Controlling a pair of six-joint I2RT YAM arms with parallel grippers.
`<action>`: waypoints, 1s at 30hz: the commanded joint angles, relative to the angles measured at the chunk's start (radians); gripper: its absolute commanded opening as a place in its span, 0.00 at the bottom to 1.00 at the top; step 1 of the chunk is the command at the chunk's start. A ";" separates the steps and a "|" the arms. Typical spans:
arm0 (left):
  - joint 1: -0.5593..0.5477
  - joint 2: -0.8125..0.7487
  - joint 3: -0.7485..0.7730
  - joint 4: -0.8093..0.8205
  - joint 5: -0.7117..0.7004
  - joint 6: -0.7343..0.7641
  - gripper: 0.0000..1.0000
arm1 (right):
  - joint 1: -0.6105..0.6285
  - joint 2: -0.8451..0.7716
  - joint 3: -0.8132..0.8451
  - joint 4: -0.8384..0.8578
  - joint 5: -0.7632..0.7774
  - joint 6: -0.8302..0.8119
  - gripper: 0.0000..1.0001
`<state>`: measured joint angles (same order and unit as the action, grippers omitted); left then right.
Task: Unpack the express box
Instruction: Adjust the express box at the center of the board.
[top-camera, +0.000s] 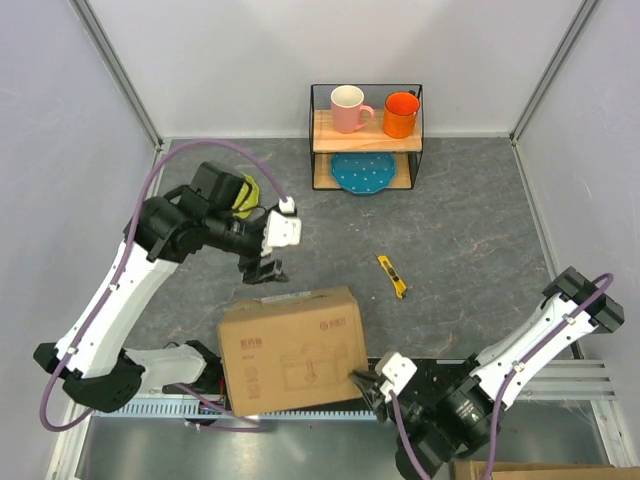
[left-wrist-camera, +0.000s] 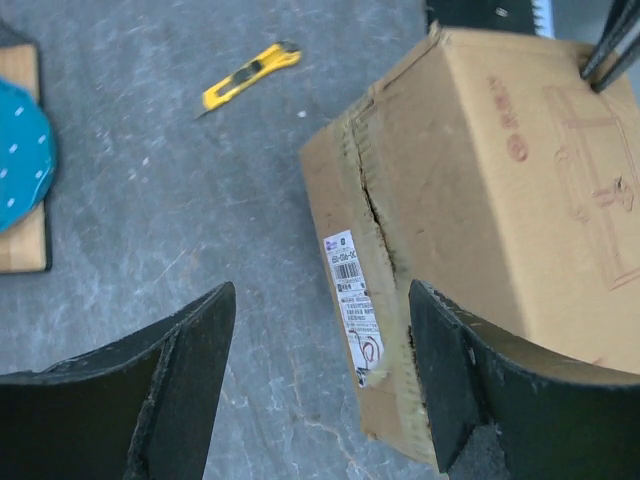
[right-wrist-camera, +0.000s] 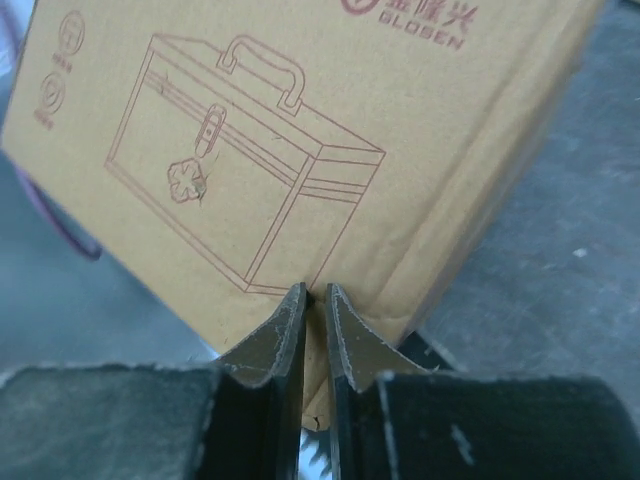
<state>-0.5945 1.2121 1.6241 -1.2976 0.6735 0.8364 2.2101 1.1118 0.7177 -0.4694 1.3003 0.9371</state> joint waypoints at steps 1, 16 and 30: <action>-0.141 -0.115 -0.082 -0.241 -0.069 0.064 0.77 | 0.074 0.195 -0.080 0.012 -0.803 0.287 0.02; -0.298 -0.370 -0.426 -0.175 0.008 -0.037 0.78 | -0.093 0.255 -0.075 0.012 -0.704 0.370 0.03; -0.298 -0.333 -0.526 0.266 -0.371 -0.085 0.80 | -0.435 0.387 -0.006 0.253 -0.610 0.056 0.02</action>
<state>-0.8902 0.8268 1.0798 -1.2514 0.4931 0.8124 1.8030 1.4246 0.7002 -0.3195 0.7868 1.0645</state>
